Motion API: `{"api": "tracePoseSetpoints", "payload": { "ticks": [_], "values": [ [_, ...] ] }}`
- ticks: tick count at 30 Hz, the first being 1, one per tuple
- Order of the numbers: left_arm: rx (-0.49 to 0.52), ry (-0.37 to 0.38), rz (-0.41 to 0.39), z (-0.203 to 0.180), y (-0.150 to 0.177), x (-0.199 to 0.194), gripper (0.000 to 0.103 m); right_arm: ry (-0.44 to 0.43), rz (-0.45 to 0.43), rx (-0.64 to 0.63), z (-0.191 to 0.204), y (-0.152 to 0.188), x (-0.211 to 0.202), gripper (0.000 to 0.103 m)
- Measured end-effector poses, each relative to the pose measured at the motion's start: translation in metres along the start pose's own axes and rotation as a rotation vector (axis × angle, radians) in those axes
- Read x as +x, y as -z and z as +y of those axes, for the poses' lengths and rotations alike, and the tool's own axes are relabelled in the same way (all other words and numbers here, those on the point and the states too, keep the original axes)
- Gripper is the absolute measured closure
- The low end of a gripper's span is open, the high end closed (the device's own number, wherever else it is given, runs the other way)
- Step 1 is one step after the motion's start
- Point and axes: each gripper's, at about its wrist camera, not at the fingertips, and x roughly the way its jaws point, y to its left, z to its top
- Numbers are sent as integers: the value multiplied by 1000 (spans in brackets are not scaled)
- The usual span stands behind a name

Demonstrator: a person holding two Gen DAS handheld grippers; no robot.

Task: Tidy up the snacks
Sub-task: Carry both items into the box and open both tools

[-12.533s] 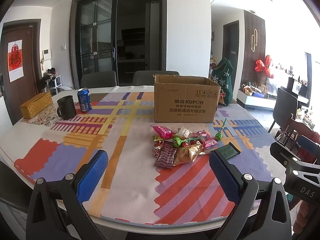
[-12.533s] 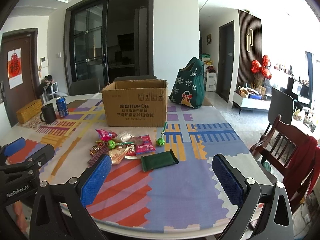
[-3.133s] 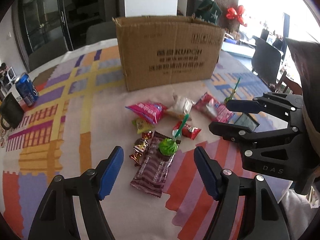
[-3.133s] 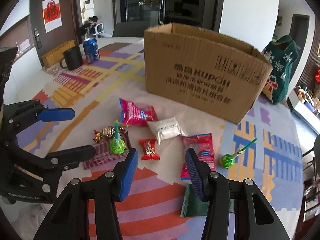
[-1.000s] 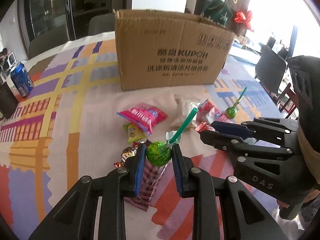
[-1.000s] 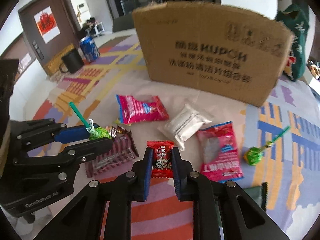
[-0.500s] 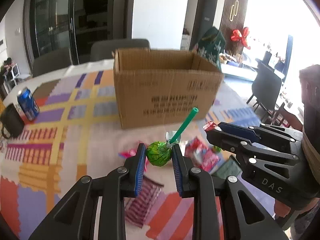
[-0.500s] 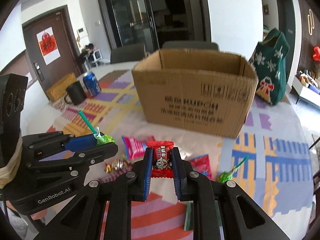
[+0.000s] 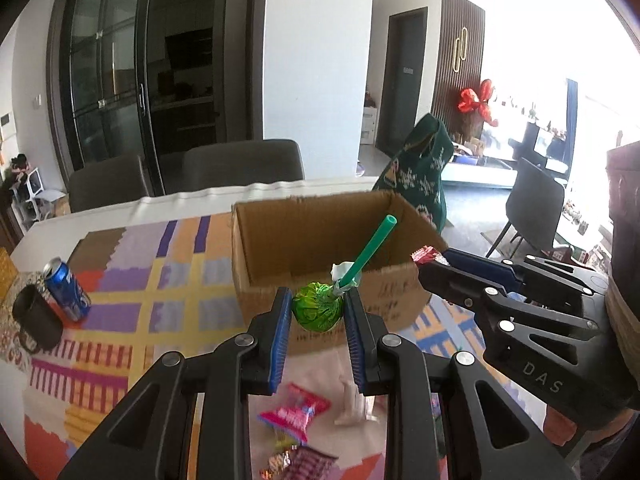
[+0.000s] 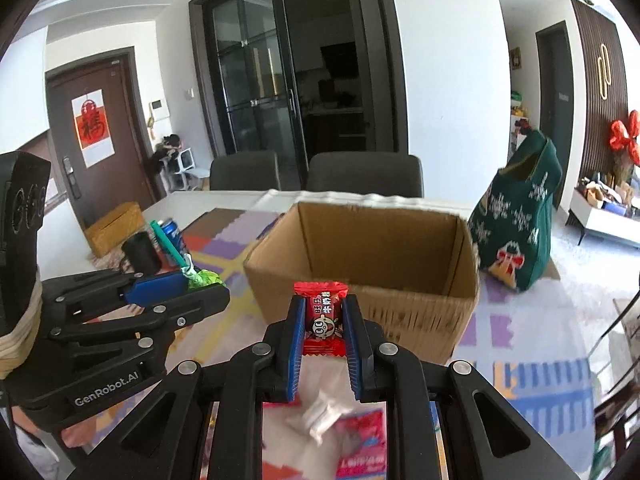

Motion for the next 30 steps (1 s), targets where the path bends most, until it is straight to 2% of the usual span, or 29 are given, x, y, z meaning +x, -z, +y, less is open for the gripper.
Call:
{"api": "tracePoseSetpoints", "payload": {
  "ticks": [7,12,25,26,27,28,29,30],
  "values": [
    [9,-30,-23,6,-36,16,76,34,-23,-8,-11,-33,12,83],
    [0,-38,-12,14,-53,33,76,47,-15,-1,-22,-54,28,83],
    [-41,-23,113,30,-61,100,76,81,66,21,-44,-68,79,83],
    [-45,-28,119,30,-60,102,74,84,71,21,-45,-68,81,83],
    [-48,-42,126,31,-60,105,61,88,77,19,-45,-68,83,83],
    [-51,-62,134,32,-59,105,42,96,84,17,-46,-67,87,80],
    [-54,-72,131,33,-58,104,36,103,90,16,-46,-67,88,75],
    [-53,-77,119,34,-56,101,35,115,100,21,-47,-66,89,62]
  ]
}}
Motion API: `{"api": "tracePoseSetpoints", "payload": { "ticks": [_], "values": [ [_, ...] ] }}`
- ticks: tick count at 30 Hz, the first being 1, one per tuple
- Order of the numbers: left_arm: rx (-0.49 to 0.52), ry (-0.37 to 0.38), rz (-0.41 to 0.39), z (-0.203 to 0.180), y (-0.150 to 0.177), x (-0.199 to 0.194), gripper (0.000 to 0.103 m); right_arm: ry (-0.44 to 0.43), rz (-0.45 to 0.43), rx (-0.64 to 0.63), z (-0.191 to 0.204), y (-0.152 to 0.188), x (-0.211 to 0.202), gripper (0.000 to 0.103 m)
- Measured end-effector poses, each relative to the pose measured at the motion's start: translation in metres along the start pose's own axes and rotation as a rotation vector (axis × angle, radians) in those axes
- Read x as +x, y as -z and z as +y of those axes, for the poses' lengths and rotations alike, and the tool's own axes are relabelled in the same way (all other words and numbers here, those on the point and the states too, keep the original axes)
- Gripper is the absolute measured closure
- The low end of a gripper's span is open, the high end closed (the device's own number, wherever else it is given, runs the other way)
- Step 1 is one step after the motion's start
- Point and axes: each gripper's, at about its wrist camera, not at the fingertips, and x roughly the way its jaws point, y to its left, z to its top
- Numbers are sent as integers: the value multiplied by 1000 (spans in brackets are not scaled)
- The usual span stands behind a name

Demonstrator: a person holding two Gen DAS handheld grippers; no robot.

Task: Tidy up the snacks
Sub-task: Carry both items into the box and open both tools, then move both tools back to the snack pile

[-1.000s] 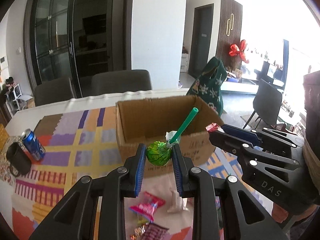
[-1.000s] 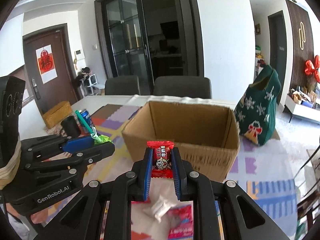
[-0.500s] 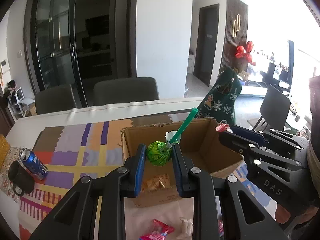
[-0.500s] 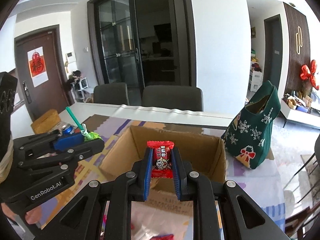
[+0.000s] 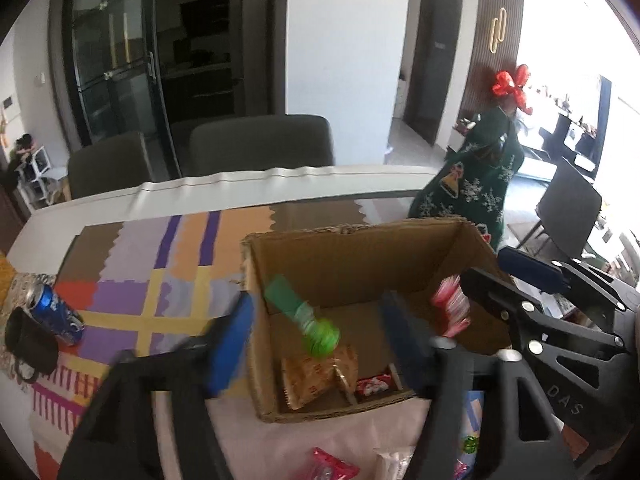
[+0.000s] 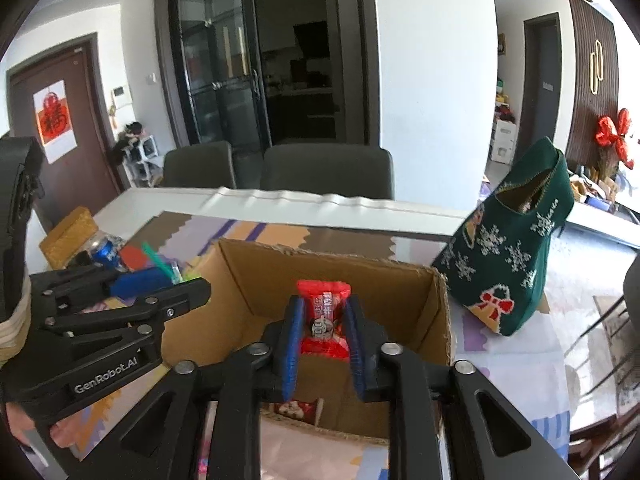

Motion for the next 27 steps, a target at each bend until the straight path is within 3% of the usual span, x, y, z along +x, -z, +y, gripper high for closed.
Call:
{"api": "tracePoseSetpoints", "payload": {
  "ticks": [5,14,27],
  "values": [
    [30,-24,-10,4,13,-14,34,32,-10,-5,3,12,-6,59],
    [55,-18,-17,6,47,-45,30,-22,-9,4,21,41,-30,59],
    [81,21,55,9,100,-51,30,-67,66,12,43,90,-36,59]
  ]
}}
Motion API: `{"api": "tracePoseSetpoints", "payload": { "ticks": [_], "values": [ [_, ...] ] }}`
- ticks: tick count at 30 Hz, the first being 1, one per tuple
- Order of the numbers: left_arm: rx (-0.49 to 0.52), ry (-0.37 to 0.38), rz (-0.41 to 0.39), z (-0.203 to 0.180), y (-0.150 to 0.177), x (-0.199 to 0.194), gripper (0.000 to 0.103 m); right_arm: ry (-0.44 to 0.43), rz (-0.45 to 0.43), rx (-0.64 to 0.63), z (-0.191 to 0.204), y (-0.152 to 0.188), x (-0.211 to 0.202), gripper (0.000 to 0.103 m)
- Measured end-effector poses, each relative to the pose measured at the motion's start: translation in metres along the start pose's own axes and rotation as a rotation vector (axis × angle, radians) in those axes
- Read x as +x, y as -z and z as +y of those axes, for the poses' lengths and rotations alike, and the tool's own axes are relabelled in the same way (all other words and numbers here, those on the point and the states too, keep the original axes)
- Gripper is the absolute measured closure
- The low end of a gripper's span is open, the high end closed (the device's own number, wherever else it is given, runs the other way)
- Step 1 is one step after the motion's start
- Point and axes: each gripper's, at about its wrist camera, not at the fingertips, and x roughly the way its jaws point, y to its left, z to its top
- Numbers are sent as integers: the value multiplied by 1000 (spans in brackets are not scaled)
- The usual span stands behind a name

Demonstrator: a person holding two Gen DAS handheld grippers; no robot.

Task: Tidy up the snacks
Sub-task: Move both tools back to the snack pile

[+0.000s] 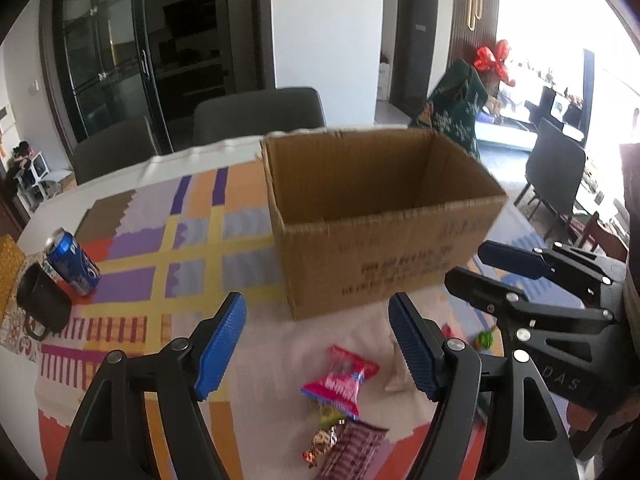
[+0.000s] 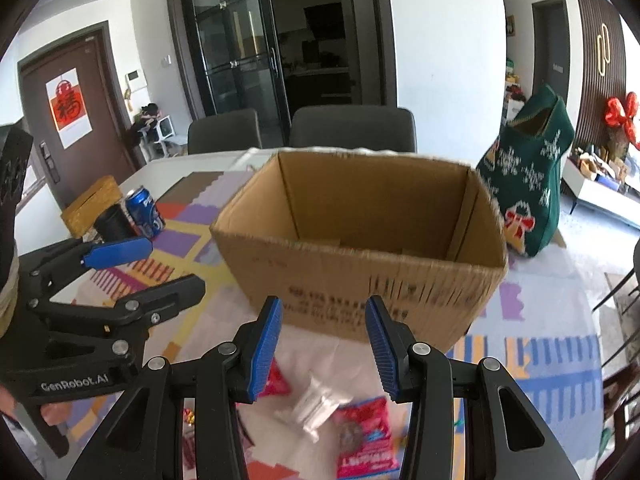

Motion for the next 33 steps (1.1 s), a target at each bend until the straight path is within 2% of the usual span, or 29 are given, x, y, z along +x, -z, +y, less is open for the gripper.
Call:
{"api": "tracePoseSetpoints", "payload": {
  "ticks": [11,23,33],
  "values": [
    [113,23,106,-14,37,29,30,-17,114,38,0,39,23,59],
    [193,22,221,-22,58,70,30,-27,226,82,-7,70,52,59],
    [194,36,266,-25,62,96,30,-43,266,114,-9,77,66,59]
  ]
}}
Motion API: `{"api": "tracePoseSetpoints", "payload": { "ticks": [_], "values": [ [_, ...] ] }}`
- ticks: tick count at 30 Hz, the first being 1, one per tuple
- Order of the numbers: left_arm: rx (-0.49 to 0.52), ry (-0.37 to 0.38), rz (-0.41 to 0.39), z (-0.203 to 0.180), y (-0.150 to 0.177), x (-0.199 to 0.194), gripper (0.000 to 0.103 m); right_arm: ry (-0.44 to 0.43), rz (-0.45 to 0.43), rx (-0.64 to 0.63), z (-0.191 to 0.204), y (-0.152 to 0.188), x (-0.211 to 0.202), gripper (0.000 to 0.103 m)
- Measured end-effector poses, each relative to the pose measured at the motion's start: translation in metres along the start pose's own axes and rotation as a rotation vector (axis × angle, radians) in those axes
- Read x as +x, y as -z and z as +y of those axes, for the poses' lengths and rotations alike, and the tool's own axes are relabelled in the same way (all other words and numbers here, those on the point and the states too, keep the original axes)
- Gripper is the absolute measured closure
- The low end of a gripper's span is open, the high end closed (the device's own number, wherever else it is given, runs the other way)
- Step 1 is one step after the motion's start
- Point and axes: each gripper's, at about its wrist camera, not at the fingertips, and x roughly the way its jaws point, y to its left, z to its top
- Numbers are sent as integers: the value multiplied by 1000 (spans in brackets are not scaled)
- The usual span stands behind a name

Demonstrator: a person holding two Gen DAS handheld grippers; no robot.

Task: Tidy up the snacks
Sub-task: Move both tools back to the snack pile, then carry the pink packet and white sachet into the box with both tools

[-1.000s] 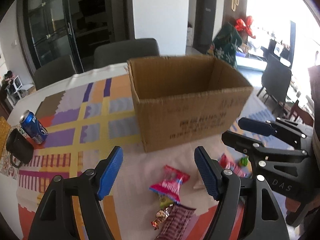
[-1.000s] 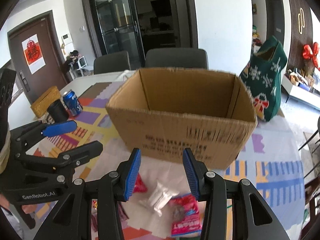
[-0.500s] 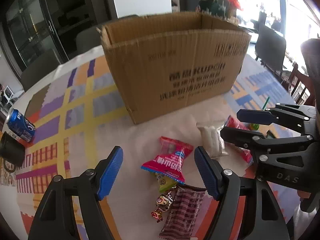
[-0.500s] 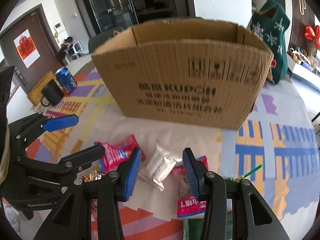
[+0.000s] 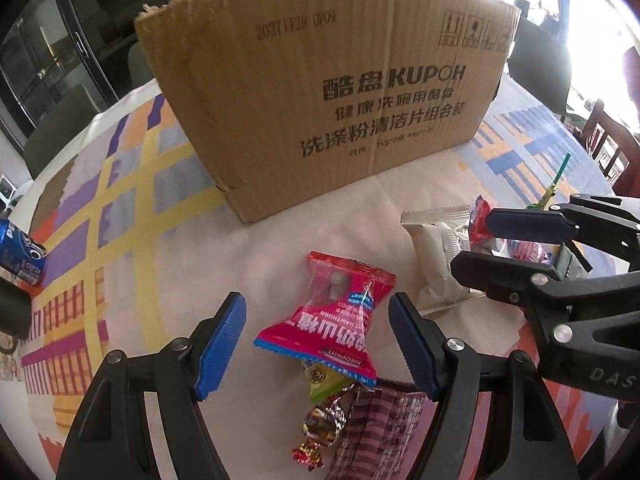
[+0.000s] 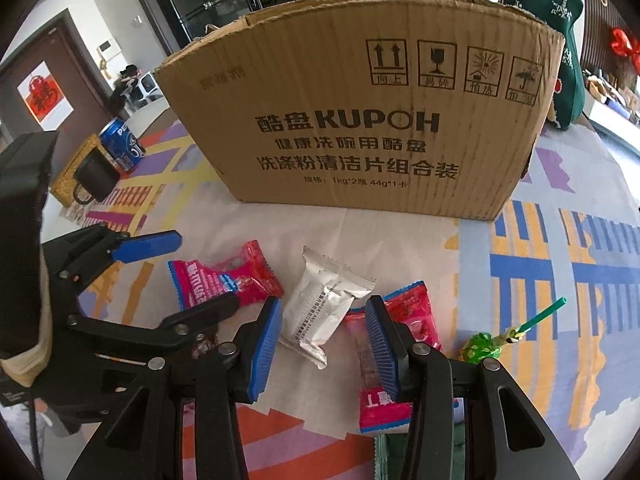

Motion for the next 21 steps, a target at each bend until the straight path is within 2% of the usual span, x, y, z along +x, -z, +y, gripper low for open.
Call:
{"api": "tracePoseSetpoints", "payload": {
  "ticks": [5,9,14,21],
  "values": [
    [-7,15,6,0,0,8,31,0,10,6,0,-1,6,59],
    [-28,40,12,2,0,12,46,-3,14,3,-1,-1,7,59],
    [-43,58,-17,5,2,9,55,-6,20,1,1,-2,10,59],
    [-128,42,-62,20,8,-5,56,-8,27,3,3,-5,17,59]
  ]
}}
